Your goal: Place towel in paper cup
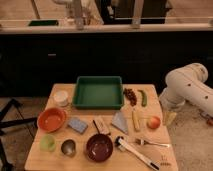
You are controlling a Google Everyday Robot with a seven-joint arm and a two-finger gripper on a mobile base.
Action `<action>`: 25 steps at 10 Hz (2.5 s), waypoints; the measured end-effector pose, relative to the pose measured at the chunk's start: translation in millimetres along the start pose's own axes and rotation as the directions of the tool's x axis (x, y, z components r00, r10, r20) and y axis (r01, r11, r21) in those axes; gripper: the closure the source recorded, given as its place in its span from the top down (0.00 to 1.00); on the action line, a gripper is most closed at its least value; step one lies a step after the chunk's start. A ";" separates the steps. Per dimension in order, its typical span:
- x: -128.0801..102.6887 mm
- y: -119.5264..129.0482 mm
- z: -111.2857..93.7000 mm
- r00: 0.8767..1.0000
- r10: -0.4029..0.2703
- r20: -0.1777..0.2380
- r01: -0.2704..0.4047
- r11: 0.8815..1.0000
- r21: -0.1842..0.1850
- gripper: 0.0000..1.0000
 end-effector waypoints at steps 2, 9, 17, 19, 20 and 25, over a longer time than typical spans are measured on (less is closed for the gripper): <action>0.0 0.0 0.0 1.000 0.000 0.000 0.000 1.000 0.000 0.80; 0.0 0.1 0.0 1.000 -0.001 0.000 0.001 1.000 0.000 0.80; -53.3 25.7 18.5 0.985 -0.063 0.159 0.059 0.998 0.032 0.80; -63.1 33.0 26.2 0.981 -0.093 0.168 0.084 0.995 0.063 0.80; -64.4 32.3 26.3 0.981 -0.097 0.167 0.088 0.994 0.065 0.80; -64.4 33.0 25.9 0.981 -0.093 0.171 0.082 0.994 0.069 0.80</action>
